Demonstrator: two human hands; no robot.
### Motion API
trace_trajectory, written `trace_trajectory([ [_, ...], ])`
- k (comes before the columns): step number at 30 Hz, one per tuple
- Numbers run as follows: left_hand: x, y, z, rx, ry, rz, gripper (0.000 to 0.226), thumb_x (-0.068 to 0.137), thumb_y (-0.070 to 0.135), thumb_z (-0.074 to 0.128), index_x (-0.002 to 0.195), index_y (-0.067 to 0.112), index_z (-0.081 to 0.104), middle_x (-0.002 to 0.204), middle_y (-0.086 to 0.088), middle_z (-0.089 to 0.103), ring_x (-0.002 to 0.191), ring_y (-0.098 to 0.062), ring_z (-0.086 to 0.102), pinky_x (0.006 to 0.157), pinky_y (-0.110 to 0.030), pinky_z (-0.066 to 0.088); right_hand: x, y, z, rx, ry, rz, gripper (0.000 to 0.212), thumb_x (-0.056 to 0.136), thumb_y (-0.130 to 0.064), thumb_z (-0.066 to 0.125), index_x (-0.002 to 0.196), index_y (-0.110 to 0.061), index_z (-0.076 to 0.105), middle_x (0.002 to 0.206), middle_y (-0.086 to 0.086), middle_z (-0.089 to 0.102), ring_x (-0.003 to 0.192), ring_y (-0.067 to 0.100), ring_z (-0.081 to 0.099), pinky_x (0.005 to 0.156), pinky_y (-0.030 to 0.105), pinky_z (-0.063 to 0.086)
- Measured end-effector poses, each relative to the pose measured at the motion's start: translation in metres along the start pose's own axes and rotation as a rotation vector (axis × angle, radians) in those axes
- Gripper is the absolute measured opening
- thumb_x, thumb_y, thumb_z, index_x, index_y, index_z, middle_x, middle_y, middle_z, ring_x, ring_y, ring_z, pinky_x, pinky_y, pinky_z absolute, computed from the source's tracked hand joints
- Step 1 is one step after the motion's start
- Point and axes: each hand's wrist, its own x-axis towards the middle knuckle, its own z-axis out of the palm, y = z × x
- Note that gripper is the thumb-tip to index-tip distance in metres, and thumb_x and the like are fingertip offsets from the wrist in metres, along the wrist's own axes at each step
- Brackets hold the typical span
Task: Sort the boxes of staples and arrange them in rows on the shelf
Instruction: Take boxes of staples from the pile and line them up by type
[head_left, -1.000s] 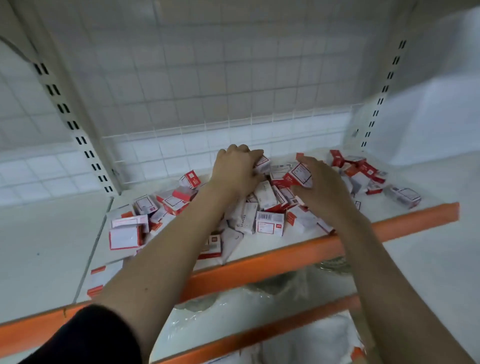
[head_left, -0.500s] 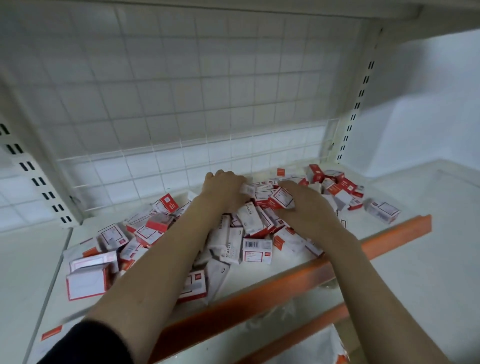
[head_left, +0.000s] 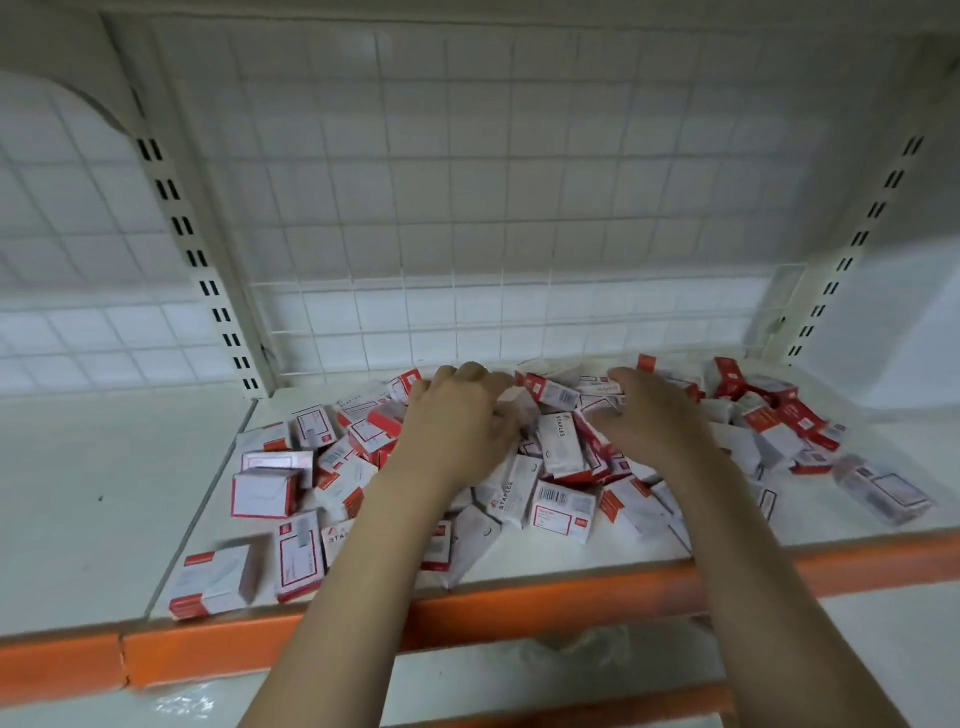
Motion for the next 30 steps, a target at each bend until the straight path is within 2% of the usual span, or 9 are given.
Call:
trace_trajectory([
  [5, -0.027, -0.003, 0.008, 0.032, 0.01, -0.064, 0.044, 0.091, 0.037, 0.043, 0.133, 0.028, 0.046, 0.128, 0.002, 0.052, 0.119, -0.023, 0.043, 0.097, -0.036, 0.03, -0.002, -0.009, 0.0, 0.04, 0.066, -0.099, 0.046, 0.091, -0.038, 0.051, 0.13, -0.014, 0.046, 0.126, 0.006, 0.053, 0.114, 0.026, 0.05, 0.091, 0.039, 0.044],
  [8, -0.037, -0.011, 0.014, 0.007, 0.014, -0.129, 0.042, 0.091, 0.037, 0.047, 0.131, 0.025, 0.049, 0.127, 0.0, 0.052, 0.118, -0.026, 0.043, 0.094, -0.037, 0.034, -0.011, -0.02, 0.006, 0.093, 0.119, -0.213, 0.039, 0.092, -0.033, 0.049, 0.127, -0.014, 0.051, 0.124, 0.005, 0.054, 0.112, 0.023, 0.05, 0.089, 0.036, 0.043],
  [11, -0.038, -0.017, 0.015, 0.01, 0.014, -0.139, 0.043, 0.089, 0.035, 0.051, 0.131, 0.024, 0.049, 0.124, -0.001, 0.053, 0.117, -0.026, 0.044, 0.091, -0.038, 0.038, -0.018, -0.03, 0.013, 0.139, 0.114, -0.311, 0.039, 0.092, -0.031, 0.049, 0.129, -0.016, 0.05, 0.127, 0.003, 0.052, 0.117, 0.021, 0.048, 0.095, 0.034, 0.039],
  [14, -0.039, -0.027, 0.007, -0.021, 0.051, -0.157, 0.042, 0.089, 0.035, 0.053, 0.129, 0.022, 0.052, 0.123, -0.003, 0.055, 0.116, -0.027, 0.046, 0.095, -0.04, 0.04, -0.019, -0.038, 0.016, 0.118, 0.087, -0.33, 0.041, 0.094, -0.033, 0.049, 0.133, -0.019, 0.047, 0.13, 0.0, 0.05, 0.119, 0.019, 0.045, 0.092, 0.03, 0.035],
  [17, -0.041, -0.044, -0.004, -0.045, 0.102, -0.184, 0.039, 0.089, 0.034, 0.054, 0.127, 0.023, 0.054, 0.119, -0.003, 0.058, 0.113, -0.026, 0.048, 0.094, -0.041, 0.04, -0.016, -0.053, 0.019, 0.159, 0.106, -0.355, 0.038, 0.092, -0.03, 0.051, 0.128, -0.016, 0.052, 0.127, 0.003, 0.052, 0.115, 0.021, 0.049, 0.091, 0.031, 0.037],
  [20, -0.044, -0.067, -0.014, -0.032, 0.109, -0.211, 0.038, 0.09, 0.034, 0.053, 0.127, 0.023, 0.054, 0.119, -0.002, 0.058, 0.113, -0.024, 0.048, 0.095, -0.04, 0.04, -0.015, -0.077, 0.024, 0.188, 0.116, -0.387, 0.036, 0.092, -0.028, 0.053, 0.125, -0.015, 0.053, 0.125, 0.002, 0.053, 0.114, 0.019, 0.05, 0.091, 0.032, 0.04],
  [24, -0.056, -0.113, -0.026, -0.031, 0.094, -0.227, 0.04, 0.091, 0.034, 0.051, 0.129, 0.022, 0.052, 0.123, -0.002, 0.057, 0.115, -0.025, 0.049, 0.096, -0.039, 0.04, -0.02, -0.117, 0.035, 0.172, 0.104, -0.392, 0.035, 0.093, -0.031, 0.049, 0.126, -0.019, 0.052, 0.125, 0.0, 0.052, 0.108, 0.017, 0.053, 0.085, 0.028, 0.039],
  [30, -0.084, -0.199, -0.053, -0.03, 0.07, -0.227, 0.041, 0.091, 0.034, 0.052, 0.13, 0.021, 0.051, 0.123, -0.002, 0.057, 0.115, -0.023, 0.051, 0.094, -0.037, 0.041, -0.034, -0.196, 0.066, 0.147, 0.12, -0.37, 0.037, 0.092, -0.033, 0.051, 0.126, -0.018, 0.052, 0.122, 0.001, 0.054, 0.107, 0.018, 0.053, 0.089, 0.032, 0.043],
])
